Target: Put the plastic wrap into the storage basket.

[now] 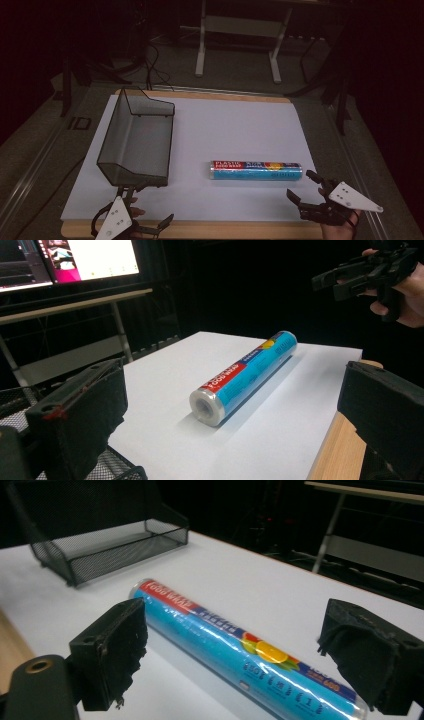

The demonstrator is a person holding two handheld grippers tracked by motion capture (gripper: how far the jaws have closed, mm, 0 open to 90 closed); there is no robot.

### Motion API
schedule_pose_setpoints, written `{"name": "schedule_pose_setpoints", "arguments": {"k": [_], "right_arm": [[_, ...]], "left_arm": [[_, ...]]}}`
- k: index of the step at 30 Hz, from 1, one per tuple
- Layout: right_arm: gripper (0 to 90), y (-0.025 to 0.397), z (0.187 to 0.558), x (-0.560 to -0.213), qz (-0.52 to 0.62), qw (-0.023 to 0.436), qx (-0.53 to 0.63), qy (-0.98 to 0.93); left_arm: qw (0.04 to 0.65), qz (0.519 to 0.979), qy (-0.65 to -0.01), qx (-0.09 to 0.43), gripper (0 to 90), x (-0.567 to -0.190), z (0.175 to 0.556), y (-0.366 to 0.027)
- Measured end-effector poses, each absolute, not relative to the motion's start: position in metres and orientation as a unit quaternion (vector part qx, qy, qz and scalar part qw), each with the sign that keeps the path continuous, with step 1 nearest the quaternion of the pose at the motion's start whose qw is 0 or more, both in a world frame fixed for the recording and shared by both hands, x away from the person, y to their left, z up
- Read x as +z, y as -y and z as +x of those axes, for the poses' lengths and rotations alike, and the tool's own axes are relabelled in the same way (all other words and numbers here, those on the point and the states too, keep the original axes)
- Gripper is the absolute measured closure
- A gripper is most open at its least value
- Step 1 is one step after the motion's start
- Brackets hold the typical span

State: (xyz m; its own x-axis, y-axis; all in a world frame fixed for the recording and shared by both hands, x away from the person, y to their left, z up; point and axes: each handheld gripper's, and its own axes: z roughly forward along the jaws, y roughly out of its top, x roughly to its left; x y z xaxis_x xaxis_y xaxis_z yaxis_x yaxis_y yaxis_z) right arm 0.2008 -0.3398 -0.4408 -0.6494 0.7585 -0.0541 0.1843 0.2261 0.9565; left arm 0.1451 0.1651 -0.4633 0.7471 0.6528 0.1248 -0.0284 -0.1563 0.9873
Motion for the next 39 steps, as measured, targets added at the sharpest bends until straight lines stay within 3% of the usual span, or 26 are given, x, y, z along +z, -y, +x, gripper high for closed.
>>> {"name": "schedule_pose_setpoints", "arguments": {"k": [17,26,33,39], "right_arm": [[11.1,0.33,0.199,-0.44,0.244,0.278,0.522,-0.769],[10.3,0.324,0.207,-0.438,0.27,0.211,0.511,-0.788],[10.0,0.312,0.207,-0.442,0.253,0.232,0.472,-0.812],[10.0,0.315,0.217,-0.449,0.23,0.203,0.45,-0.839]], "left_arm": [[0.609,0.711,-0.219,0.273,0.5,-0.464,0.145,-0.164],[0.607,0.714,-0.219,0.271,0.5,-0.464,0.145,-0.163],[0.605,0.717,-0.219,0.268,0.5,-0.465,0.146,-0.162],[0.603,0.716,-0.223,0.272,0.5,-0.466,0.145,-0.162]]}}
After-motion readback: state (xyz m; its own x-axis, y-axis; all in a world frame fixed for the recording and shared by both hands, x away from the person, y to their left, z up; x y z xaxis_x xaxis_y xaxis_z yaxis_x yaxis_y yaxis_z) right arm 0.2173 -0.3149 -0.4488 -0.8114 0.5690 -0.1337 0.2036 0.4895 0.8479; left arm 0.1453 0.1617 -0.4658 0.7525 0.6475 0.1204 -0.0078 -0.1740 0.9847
